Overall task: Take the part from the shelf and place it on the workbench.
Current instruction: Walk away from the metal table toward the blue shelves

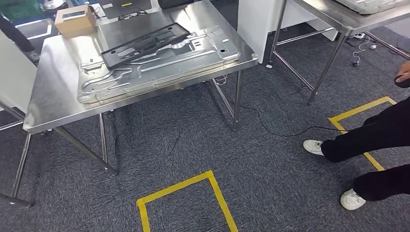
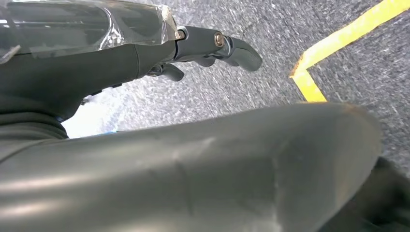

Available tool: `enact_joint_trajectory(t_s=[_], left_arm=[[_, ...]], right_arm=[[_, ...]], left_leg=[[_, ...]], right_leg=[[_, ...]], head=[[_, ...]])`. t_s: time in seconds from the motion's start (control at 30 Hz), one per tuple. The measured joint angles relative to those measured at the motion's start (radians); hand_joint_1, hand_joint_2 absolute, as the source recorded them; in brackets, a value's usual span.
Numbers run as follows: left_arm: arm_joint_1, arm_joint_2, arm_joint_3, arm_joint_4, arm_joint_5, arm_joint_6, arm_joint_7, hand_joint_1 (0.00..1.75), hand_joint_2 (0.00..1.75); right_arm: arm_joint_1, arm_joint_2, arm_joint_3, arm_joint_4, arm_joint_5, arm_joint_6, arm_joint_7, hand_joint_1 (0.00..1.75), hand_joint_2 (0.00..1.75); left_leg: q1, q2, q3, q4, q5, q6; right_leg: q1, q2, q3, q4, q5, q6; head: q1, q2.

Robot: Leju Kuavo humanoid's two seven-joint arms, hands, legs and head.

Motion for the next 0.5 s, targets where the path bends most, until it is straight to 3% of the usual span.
enact_joint_trajectory(t_s=[0.03, 0.07, 0.13, 0.2, 0.23, 0.3, 0.37, 0.43, 0.5], left_arm=[[0.001, 0.0, -0.002, 0.0, -0.001, 0.0, 0.001, 0.0, 0.0], [0.001, 0.0, -0.005, 0.0, -0.003, 0.0, 0.003, 0.0, 0.0], [-0.002, 0.001, -0.012, 0.0, -0.004, 0.0, 0.008, 0.0, 0.0], [-0.006, 0.006, -0.016, 0.001, -0.004, -0.005, 0.013, 0.0, 0.0], [-0.008, 0.008, -0.018, 0.002, -0.003, -0.01, 0.016, 0.0, 0.0], [-0.013, 0.012, -0.02, 0.002, -0.002, -0.017, 0.021, 0.0, 0.0], [-0.016, 0.015, -0.022, 0.002, 0.0, -0.019, 0.022, 0.0, 0.0], [-0.013, 0.017, -0.023, 0.002, 0.001, -0.019, 0.022, 0.0, 0.0], [-0.009, 0.017, -0.024, 0.002, 0.001, -0.013, 0.018, 0.0, 0.0]], right_arm=[[0.001, 0.0, 0.0, 0.0, -0.004, -0.002, 0.0, 0.0, 0.0], [0.002, 0.0, 0.0, 0.0, -0.009, -0.003, -0.001, 0.0, 0.0], [0.001, 0.002, 0.0, 0.0, -0.015, -0.006, -0.002, 0.0, 0.0], [0.0, 0.006, 0.0, 0.001, -0.02, -0.007, -0.003, 0.0, 0.0], [0.001, 0.007, 0.0, 0.001, -0.022, -0.008, -0.004, 0.0, 0.0], [0.005, 0.002, 0.0, 0.003, -0.027, -0.01, -0.004, 0.0, 0.0], [0.006, -0.002, 0.0, 0.006, -0.032, -0.013, -0.005, 0.0, 0.0], [0.004, -0.003, 0.0, 0.006, -0.037, -0.015, -0.004, 0.0, 0.0], [0.004, -0.003, 0.0, 0.006, -0.042, -0.017, 0.0, 0.0, 0.0]], left_leg=[[-0.002, -0.003, -0.006, 0.009, 0.008, 0.006], [-0.005, -0.009, 0.008, -0.026, 0.037, 0.016], [-0.018, -0.044, 0.077, -0.182, 0.123, 0.047], [-0.035, -0.084, 0.132, -0.311, 0.181, 0.072], [-0.041, -0.093, 0.14, -0.338, 0.191, 0.075], [-0.037, -0.073, 0.14, -0.353, 0.195, 0.066], [-0.031, -0.048, 0.139, -0.362, 0.2, 0.057], [-0.03, -0.021, 0.135, -0.365, 0.203, 0.056], [-0.031, 0.01, 0.131, -0.363, 0.203, 0.058]], right_leg=[[0.003, 0.013, -0.001, 0.0, 0.001, -0.001], [0.005, 0.027, 0.0, -0.001, 0.003, -0.001], [0.008, 0.052, 0.006, -0.009, 0.009, -0.001], [0.009, 0.078, 0.004, -0.015, 0.016, 0.001], [0.009, 0.091, -0.001, -0.015, 0.02, 0.001], [0.015, 0.113, -0.012, -0.011, 0.024, 0.003], [0.02, 0.08, -0.033, 0.028, -0.006, 0.008], [0.022, 0.013, -0.089, 0.158, -0.087, 0.013], [0.021, -0.016, -0.146, 0.297, -0.151, 0.019]], head=[[0.0, 0.0], [0.0, 0.0], [0.0, 0.0], [-0.001, 0.0], [-0.002, 0.0], [-0.003, 0.0], [-0.003, 0.0], [-0.002, 0.0], [-0.002, 0.0]])
